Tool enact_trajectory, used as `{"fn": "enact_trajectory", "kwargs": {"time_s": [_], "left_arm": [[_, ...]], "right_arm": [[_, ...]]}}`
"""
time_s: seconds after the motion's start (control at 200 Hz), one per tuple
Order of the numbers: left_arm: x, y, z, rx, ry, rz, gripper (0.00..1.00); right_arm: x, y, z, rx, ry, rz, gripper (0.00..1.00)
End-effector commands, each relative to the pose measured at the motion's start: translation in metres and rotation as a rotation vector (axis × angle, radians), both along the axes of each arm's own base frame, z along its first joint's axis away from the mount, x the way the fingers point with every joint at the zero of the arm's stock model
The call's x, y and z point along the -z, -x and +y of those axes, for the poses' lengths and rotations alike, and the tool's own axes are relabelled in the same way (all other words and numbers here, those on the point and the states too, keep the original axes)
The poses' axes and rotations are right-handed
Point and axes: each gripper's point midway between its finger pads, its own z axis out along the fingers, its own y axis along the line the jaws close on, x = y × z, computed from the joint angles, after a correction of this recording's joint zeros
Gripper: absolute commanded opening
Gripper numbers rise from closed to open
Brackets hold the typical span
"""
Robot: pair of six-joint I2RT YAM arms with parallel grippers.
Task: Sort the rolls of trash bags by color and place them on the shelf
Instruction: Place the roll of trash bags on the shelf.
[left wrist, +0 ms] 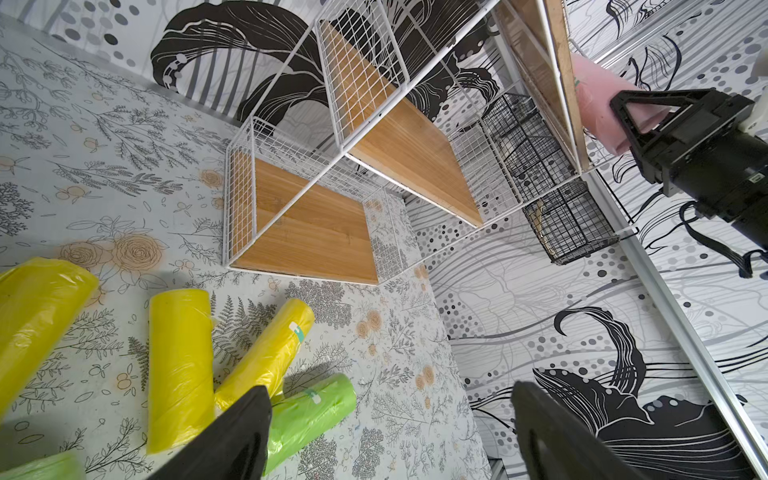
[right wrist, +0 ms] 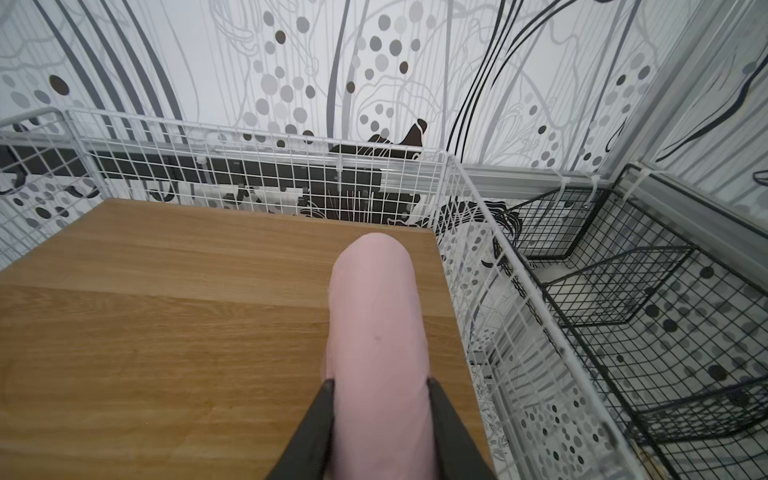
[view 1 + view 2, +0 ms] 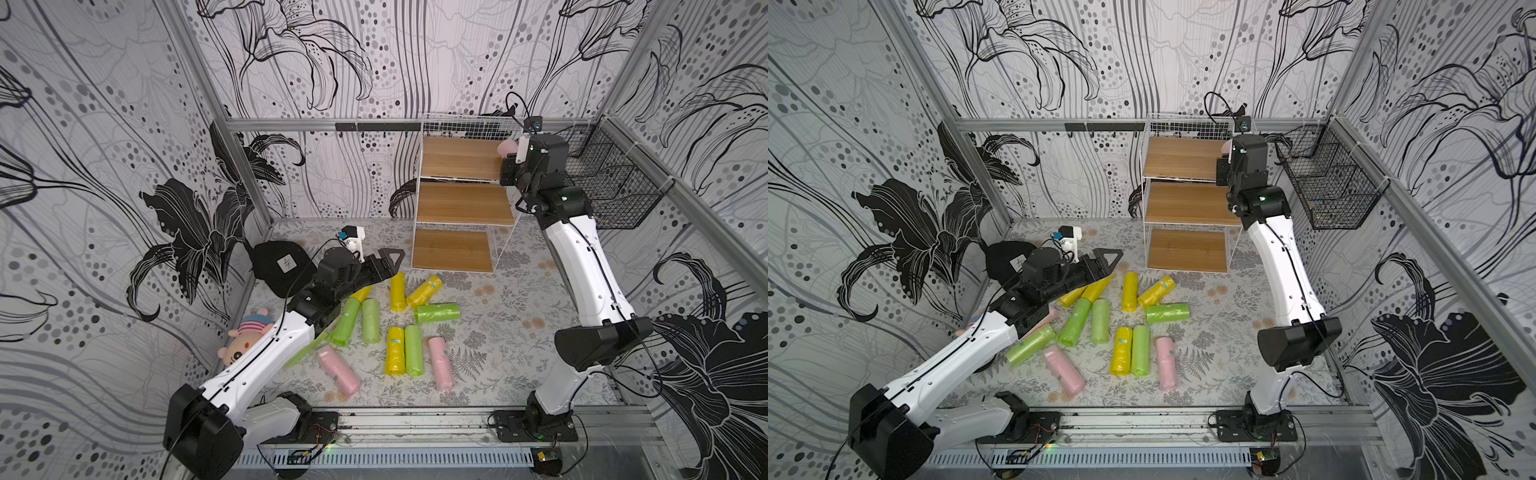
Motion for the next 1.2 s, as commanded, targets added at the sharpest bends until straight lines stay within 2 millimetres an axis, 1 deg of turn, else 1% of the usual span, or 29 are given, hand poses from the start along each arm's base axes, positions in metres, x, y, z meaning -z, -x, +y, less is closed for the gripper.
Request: {"fn": "enact_trajectory", "kwargs": {"time_s": [0.0,0.18,0.335,0.471,0.586,0.726,0.766,0.851,0.906,0.936,0.946,0.971,1.076,1.142,1.197], "left_arm": [[-0.009,0.002,0.001,0.012,0.000,-0.039,0.93],[-0.008,0.003,0.000,0.016,0.003,-0.036,0.93],[-0.007,0.002,0.000,0.015,0.008,-0.032,0.93],[-0.006,0.003,-0.001,0.019,0.011,-0.029,0.93],[-0.005,0.003,-0.001,0.021,0.011,-0.024,0.93],[0.000,0.005,-0.001,0.027,0.004,-0.014,0.93],[0.002,0.004,-0.002,0.028,0.002,-0.010,0.93],[0.006,0.006,-0.003,0.034,0.002,0.003,0.93],[0.008,0.007,-0.003,0.039,-0.001,0.009,0.93],[0.010,0.008,-0.003,0.042,-0.004,0.015,0.93],[0.010,0.007,-0.003,0.043,-0.004,0.015,0.94],[0.012,0.008,-0.004,0.046,-0.007,0.022,0.93],[0.019,0.011,-0.003,0.054,-0.017,0.041,0.93],[0.025,0.013,-0.004,0.063,-0.022,0.055,0.93],[0.032,0.016,-0.004,0.071,-0.029,0.070,0.93]], "right_arm": [[-0.007,-0.004,-0.009,0.007,0.003,-0.020,0.36],[0.004,-0.015,-0.018,0.019,0.001,0.003,0.42],[0.011,-0.019,-0.020,0.022,-0.009,0.020,0.47],[0.017,-0.020,-0.019,0.019,-0.018,0.033,0.56],[0.016,-0.015,-0.019,0.017,-0.027,0.030,0.67],[0.011,-0.004,-0.017,0.003,-0.059,0.015,0.75],[0.011,-0.001,-0.017,-0.001,-0.069,0.015,0.80],[0.011,0.008,-0.015,-0.015,-0.096,0.015,0.83],[0.008,0.015,-0.013,-0.029,-0.113,0.005,0.85],[0.013,0.014,-0.012,-0.034,-0.122,0.013,0.85],[0.004,0.021,-0.013,-0.037,-0.128,-0.006,0.85],[-0.001,0.026,-0.013,-0.043,-0.135,-0.018,0.85],[-0.006,0.040,-0.011,-0.062,-0.162,-0.024,0.85],[-0.004,0.049,-0.012,-0.060,-0.174,-0.012,0.86],[0.002,0.060,-0.015,-0.050,-0.186,0.010,0.86]]}}
